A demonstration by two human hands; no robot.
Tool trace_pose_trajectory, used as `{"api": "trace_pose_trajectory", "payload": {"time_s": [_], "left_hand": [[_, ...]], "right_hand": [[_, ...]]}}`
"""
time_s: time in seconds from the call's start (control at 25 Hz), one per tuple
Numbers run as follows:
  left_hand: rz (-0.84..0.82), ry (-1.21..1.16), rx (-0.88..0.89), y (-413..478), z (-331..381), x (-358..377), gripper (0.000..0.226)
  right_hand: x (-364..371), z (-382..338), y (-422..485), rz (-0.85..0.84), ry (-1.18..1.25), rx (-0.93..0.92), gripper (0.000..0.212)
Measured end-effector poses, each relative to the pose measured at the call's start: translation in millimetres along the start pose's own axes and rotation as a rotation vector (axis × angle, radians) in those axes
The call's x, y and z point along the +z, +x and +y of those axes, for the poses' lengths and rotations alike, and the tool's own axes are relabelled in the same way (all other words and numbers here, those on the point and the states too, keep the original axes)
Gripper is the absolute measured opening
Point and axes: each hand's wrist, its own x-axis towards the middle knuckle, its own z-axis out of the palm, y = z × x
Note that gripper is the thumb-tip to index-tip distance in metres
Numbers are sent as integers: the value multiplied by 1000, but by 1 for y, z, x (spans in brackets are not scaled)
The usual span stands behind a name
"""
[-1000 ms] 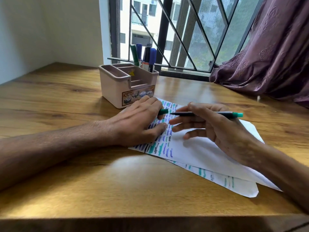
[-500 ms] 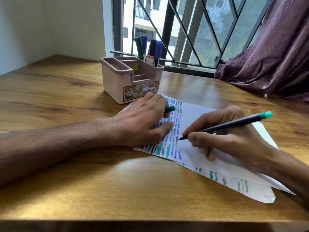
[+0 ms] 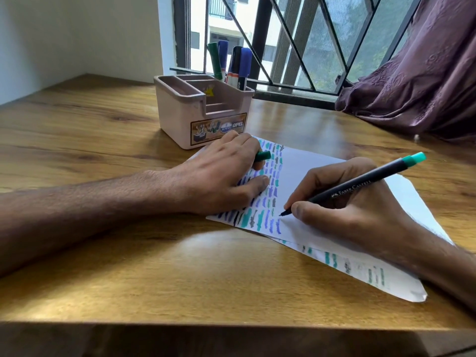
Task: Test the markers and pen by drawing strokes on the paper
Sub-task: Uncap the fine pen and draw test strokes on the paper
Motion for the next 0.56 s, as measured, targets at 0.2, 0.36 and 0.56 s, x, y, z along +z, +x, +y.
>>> {"api": "trace_pose_trajectory", "payload": {"time_s": [0.2, 0.36, 0.56], "left_hand": [[-8, -5, -1, 1, -1, 0, 33], [-11, -1, -2, 1, 0, -1, 33], [-18, -4, -6, 1, 0, -1, 34]], "right_hand": [[1, -1, 1, 1, -58, -12, 6], [2, -5, 1, 9, -80, -4, 10], [2, -6, 1, 19, -85, 11, 15]]}}
